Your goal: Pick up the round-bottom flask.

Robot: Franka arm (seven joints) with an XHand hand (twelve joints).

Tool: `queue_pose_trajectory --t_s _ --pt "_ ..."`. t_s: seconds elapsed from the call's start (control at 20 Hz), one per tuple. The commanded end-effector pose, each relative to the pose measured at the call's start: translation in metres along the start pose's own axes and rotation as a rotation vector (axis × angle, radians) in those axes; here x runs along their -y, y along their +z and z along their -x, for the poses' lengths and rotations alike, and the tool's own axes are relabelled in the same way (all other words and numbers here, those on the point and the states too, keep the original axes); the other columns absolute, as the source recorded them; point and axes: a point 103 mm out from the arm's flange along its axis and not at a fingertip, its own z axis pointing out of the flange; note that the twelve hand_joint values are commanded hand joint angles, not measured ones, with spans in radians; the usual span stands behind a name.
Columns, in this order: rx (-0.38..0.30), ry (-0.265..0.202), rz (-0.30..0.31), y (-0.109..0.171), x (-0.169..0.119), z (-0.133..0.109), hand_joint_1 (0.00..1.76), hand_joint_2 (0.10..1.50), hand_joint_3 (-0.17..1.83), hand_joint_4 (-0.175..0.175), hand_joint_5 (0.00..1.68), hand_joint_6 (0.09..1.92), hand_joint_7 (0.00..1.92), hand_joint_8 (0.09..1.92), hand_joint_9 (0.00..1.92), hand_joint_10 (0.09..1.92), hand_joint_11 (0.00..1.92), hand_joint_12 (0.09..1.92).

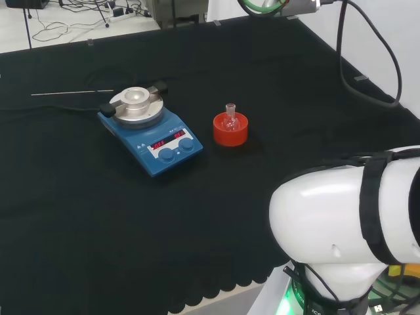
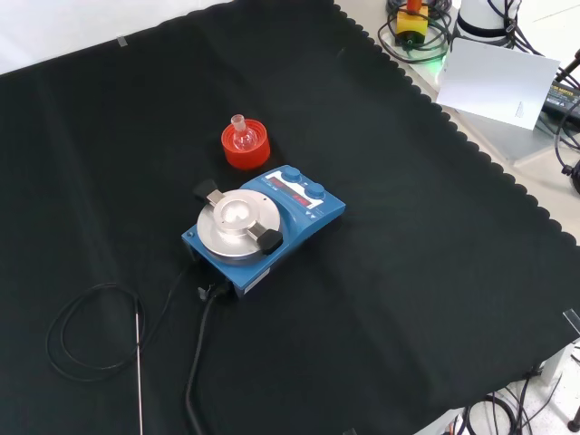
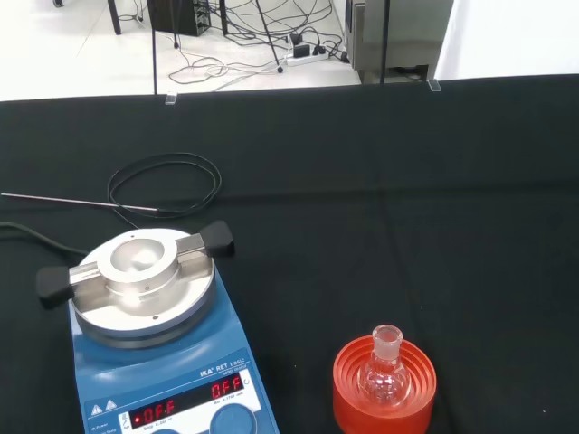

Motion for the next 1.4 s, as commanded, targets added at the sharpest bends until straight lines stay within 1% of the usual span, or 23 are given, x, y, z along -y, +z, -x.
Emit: queue_pose_trajectory --t_s 0.05,0.1,0.15,0.2,0.25,0.4,0.65,0.7,0.8,0.95,1.1,1.25,1.4 --pt "0.005 0.002 0.010 0.000 0.000 0.000 0.43 1.00 0.70 -0.008 0.41 0.12 0.35 0.82 0.47 0.90 0.36 1.38" --pt "0.003 0.002 0.008 0.000 -0.001 0.001 0.30 1.09 0.57 0.002 0.41 0.12 0.21 0.70 0.33 0.78 0.19 1.39" --pt "0.002 0.002 0.008 0.000 -0.001 0.001 0.23 1.15 0.48 0.007 0.41 0.12 0.14 0.63 0.27 0.71 0.11 1.39" --pt "0.002 0.003 0.006 0.001 -0.002 0.002 0.20 1.19 0.42 0.009 0.41 0.12 0.11 0.59 0.24 0.67 0.07 1.40" --pt "0.012 0.002 0.010 0.001 -0.002 -0.005 0.19 1.21 0.38 0.010 0.42 0.12 0.10 0.57 0.22 0.65 0.06 1.40" --pt "0.011 0.003 0.004 0.002 -0.003 -0.006 0.18 1.23 0.35 0.011 0.42 0.11 0.09 0.55 0.21 0.64 0.05 1.40" --pt "-0.008 0.021 -0.014 0.015 -0.012 0.008 0.18 1.23 0.34 0.011 0.42 0.11 0.10 0.55 0.22 0.64 0.05 1.40" --pt "-0.003 0.025 -0.013 0.018 -0.014 0.010 0.18 1.23 0.33 0.011 0.42 0.11 0.10 0.55 0.22 0.64 0.05 1.40" --pt "-0.023 0.034 -0.031 0.031 -0.018 0.018 0.19 1.23 0.33 0.011 0.42 0.11 0.10 0.55 0.22 0.64 0.05 1.40" --pt "-0.044 0.050 -0.058 0.048 -0.027 0.038 0.19 1.23 0.32 0.011 0.42 0.11 0.10 0.55 0.22 0.64 0.05 1.40" --pt "-0.071 0.061 -0.087 0.067 -0.046 0.063 0.21 1.23 0.32 0.010 0.42 0.11 0.10 0.55 0.23 0.64 0.05 1.40" --pt "-0.102 0.077 -0.131 0.090 -0.073 0.095 0.21 1.22 0.31 0.009 0.42 0.11 0.11 0.55 0.23 0.64 0.05 1.40" --pt "-0.125 0.078 -0.158 0.112 -0.103 0.118 0.22 1.22 0.31 0.008 0.42 0.11 0.11 0.55 0.23 0.64 0.06 1.40"
